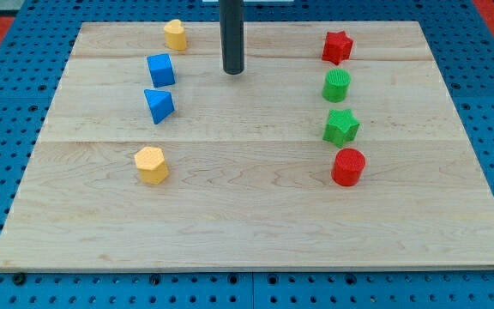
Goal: Move your arm towards the red star
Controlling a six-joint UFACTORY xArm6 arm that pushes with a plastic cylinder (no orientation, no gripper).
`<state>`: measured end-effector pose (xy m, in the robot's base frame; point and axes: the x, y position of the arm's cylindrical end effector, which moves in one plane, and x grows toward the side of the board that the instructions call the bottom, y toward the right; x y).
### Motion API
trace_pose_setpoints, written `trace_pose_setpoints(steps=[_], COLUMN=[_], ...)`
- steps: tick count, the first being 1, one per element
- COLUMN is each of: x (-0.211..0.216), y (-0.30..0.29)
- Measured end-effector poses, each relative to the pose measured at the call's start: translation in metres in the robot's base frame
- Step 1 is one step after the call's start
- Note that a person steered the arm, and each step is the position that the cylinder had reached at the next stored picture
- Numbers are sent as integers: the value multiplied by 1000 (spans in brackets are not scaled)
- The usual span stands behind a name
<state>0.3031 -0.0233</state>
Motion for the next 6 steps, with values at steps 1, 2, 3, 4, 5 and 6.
trace_pose_setpoints(steps=[1,2,3,4,5,6], x=[1,1,3,-20,-22,-22], y=[0,-1,-1,65,85,98])
